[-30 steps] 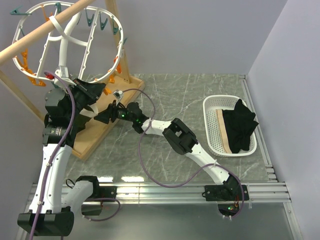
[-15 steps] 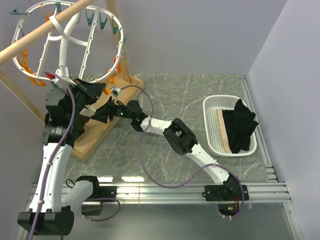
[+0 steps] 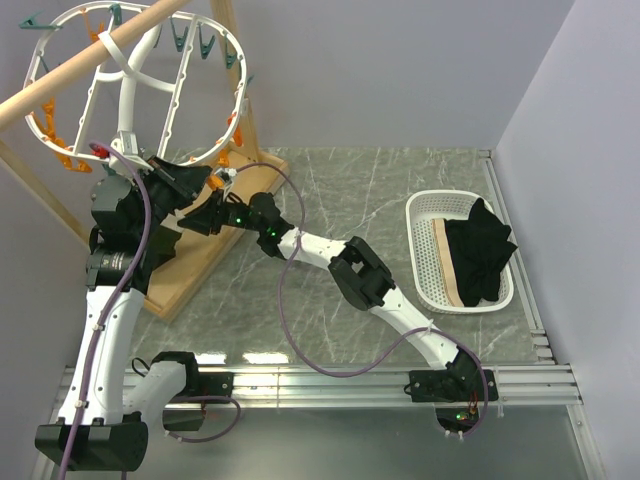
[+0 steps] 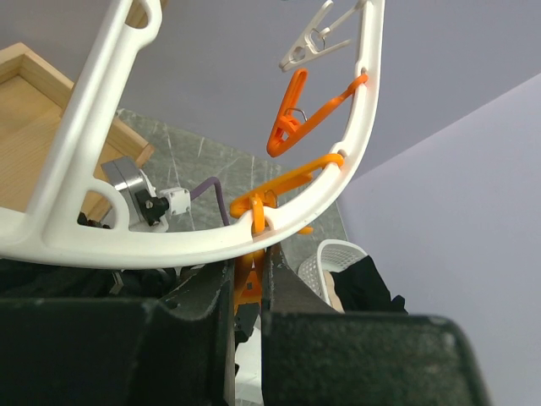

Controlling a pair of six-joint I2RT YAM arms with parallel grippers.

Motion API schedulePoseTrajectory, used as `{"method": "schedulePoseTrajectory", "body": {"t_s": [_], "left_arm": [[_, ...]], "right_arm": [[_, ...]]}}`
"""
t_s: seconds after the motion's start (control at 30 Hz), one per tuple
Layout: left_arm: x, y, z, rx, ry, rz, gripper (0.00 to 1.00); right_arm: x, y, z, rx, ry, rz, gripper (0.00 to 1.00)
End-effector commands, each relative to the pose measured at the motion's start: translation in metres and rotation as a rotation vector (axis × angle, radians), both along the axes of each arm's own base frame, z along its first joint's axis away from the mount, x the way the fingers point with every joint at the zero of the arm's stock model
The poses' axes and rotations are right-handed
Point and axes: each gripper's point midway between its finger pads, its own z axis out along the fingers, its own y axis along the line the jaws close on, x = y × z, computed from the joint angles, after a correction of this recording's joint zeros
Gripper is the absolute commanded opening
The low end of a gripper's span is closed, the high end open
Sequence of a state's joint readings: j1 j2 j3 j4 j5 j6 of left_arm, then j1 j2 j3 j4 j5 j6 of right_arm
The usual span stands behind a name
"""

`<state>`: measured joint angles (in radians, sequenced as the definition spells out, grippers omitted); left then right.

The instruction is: Clip the underwear to the hanger

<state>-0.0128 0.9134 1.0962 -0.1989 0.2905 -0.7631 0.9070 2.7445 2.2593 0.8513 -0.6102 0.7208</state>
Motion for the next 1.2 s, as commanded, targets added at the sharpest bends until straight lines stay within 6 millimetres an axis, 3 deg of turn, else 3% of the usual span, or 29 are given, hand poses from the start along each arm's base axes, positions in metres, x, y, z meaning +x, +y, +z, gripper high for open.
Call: {"method": "schedulePoseTrajectory", "body": {"t_s": [0.0, 0.07, 0.13, 0.7, 0.9, 1.17], "left_arm": [[-0.002, -0.001, 0.026, 0.003, -0.089, -0.006, 0.00], [-0.002, -0.001, 0.027, 0.005, -0.090, -0.003, 0.00], [-0.002, 0.000, 0.027, 0.010, -0.090, 0.001, 0.00], [-0.002, 0.010, 0.010, 0.074, -0.056, 0.046, 0.00], [-0.001, 0.017, 0.006, 0.092, -0.042, 0.083, 0.00], [0.004, 0.025, -0.003, 0.116, -0.007, 0.127, 0.00]], "right_arm": [[0.007, -0.001, 0.021, 0.041, -0.045, -0.025, 0.31], [0.004, -0.001, 0.024, 0.048, -0.056, -0.015, 0.11], [0.003, -0.003, 0.027, 0.051, -0.066, -0.019, 0.00], [0.006, -0.075, 0.099, -0.006, -0.265, -0.204, 0.00], [0.005, -0.092, 0.113, -0.028, -0.359, -0.280, 0.00], [-0.001, -0.104, 0.116, -0.071, -0.486, -0.349, 0.00]]}}
